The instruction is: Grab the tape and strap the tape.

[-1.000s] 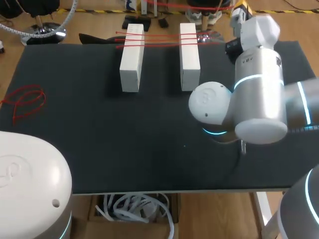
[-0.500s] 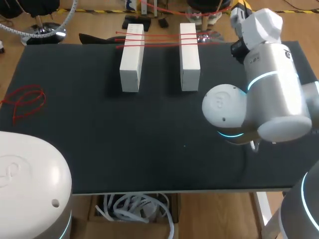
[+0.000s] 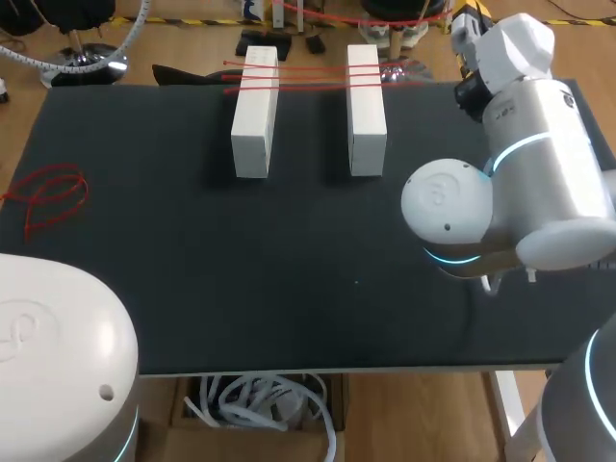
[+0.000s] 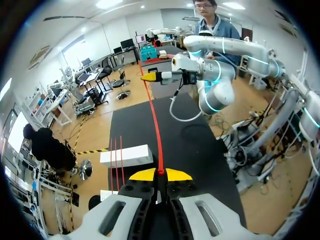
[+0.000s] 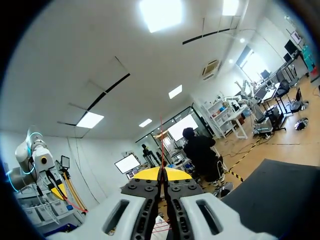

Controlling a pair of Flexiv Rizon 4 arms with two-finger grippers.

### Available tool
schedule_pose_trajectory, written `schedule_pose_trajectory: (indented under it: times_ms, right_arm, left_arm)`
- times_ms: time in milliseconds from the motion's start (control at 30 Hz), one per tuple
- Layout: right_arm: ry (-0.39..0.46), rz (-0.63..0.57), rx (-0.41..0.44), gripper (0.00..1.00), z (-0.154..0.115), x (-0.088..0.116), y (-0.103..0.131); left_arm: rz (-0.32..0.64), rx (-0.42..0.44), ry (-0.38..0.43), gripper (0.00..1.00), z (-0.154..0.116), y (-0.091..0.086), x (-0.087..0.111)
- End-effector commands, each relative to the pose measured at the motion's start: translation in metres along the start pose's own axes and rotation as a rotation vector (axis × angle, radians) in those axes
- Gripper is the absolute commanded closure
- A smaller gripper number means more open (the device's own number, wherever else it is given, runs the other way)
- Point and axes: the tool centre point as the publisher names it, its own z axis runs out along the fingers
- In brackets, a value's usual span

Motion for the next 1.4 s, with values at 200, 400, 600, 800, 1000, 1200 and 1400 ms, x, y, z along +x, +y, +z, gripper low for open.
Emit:
schedule_pose_trajectory:
  times_ms: [200,400,600,800,1000,1200,1400]
  right_arm:
    - [-0.004,-0.001,0.006,1.00,0.000,0.001,0.003]
    - [-0.004,-0.001,0.006,1.00,0.000,0.001,0.003]
    - [0.006,-0.093,0.048,1.00,0.004,0.017,-0.003]
    - [0.041,-0.277,0.083,1.00,0.002,0.043,-0.007]
    - [-0.002,-0.436,0.115,1.00,-0.003,0.066,-0.013]
    - [-0.039,-0.501,0.125,1.00,-0.008,0.088,-0.023]
    - [-0.004,-0.522,0.119,1.00,-0.011,0.117,-0.033]
  left_arm:
    - [-0.001,-0.003,0.003,1.00,-0.001,0.000,0.000]
    - [-0.001,-0.003,0.003,1.00,-0.001,0.000,0.000]
    - [-0.001,-0.003,0.003,1.00,-0.001,0.000,0.000]
    - [-0.001,-0.003,0.003,1.00,-0.001,0.000,0.000]
    - [-0.001,-0.003,0.003,1.00,-0.001,0.000,0.000]
    - [-0.001,-0.003,0.003,1.00,-0.001,0.000,0.000]
    - [-0.001,-0.003,0.003,1.00,-0.001,0.000,0.000]
